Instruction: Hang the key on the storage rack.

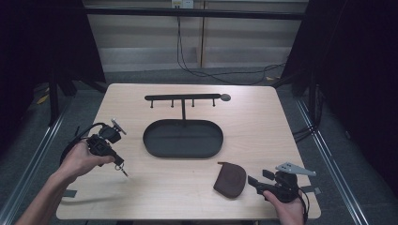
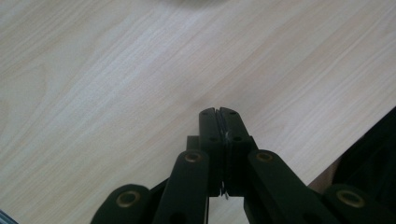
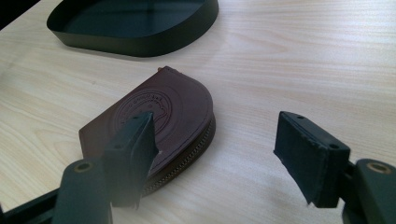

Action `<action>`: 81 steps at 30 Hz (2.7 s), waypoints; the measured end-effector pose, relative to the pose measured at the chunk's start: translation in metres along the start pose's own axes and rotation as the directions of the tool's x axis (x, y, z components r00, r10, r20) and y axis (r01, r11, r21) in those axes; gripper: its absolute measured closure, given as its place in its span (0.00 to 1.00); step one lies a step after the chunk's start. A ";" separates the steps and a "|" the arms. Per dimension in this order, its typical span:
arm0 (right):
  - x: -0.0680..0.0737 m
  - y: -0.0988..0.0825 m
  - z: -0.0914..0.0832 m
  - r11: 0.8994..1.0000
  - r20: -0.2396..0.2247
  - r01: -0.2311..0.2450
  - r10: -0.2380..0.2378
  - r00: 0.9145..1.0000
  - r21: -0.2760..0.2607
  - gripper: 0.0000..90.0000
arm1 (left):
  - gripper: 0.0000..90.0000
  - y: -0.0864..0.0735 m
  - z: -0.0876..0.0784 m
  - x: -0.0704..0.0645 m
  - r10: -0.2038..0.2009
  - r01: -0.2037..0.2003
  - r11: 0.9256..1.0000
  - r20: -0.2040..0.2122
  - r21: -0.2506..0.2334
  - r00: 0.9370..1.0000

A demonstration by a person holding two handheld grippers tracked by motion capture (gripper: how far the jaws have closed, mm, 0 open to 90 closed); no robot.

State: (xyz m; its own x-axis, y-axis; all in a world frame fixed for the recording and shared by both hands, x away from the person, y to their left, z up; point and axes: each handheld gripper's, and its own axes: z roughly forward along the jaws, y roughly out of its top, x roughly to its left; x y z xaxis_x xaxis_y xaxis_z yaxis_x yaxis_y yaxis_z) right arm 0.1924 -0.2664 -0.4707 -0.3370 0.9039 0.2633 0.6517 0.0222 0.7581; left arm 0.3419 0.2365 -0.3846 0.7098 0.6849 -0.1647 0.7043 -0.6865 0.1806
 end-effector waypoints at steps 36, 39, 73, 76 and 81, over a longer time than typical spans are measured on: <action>0.001 0.001 -0.002 1.000 -0.007 0.011 -0.011 1.000 -0.013 0.22 | 0.99 0.044 -0.063 -0.013 0.049 -0.052 0.998 -0.067 -0.042 0.997; 0.001 0.001 -0.002 1.000 -0.006 0.008 -0.008 1.000 -0.014 0.22 | 0.99 0.048 -0.064 -0.016 0.050 -0.053 0.998 -0.070 -0.033 0.996; 0.000 0.000 -0.002 1.000 -0.008 -0.001 0.001 1.000 -0.007 0.23 | 0.99 0.108 -0.086 -0.030 0.073 -0.074 0.997 -0.104 -0.004 0.992; 0.000 0.000 -0.001 1.000 -0.010 -0.005 0.005 1.000 -0.001 0.23 | 0.99 0.113 -0.085 -0.029 0.069 -0.070 0.998 -0.105 -0.003 0.992; 0.000 0.000 -0.001 1.000 -0.013 0.005 -0.005 1.000 0.000 0.22 | 0.99 0.122 -0.083 -0.026 0.068 -0.068 0.998 -0.101 0.003 0.993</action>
State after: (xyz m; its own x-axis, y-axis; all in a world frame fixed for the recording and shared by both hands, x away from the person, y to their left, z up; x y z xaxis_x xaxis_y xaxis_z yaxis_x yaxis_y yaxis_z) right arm 0.1921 -0.2664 -0.4703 -0.3488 0.8983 0.2672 0.6499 0.0264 0.7596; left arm 0.4079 0.1552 -0.2775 0.7514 0.6577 -0.0533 0.6543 -0.7323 0.1888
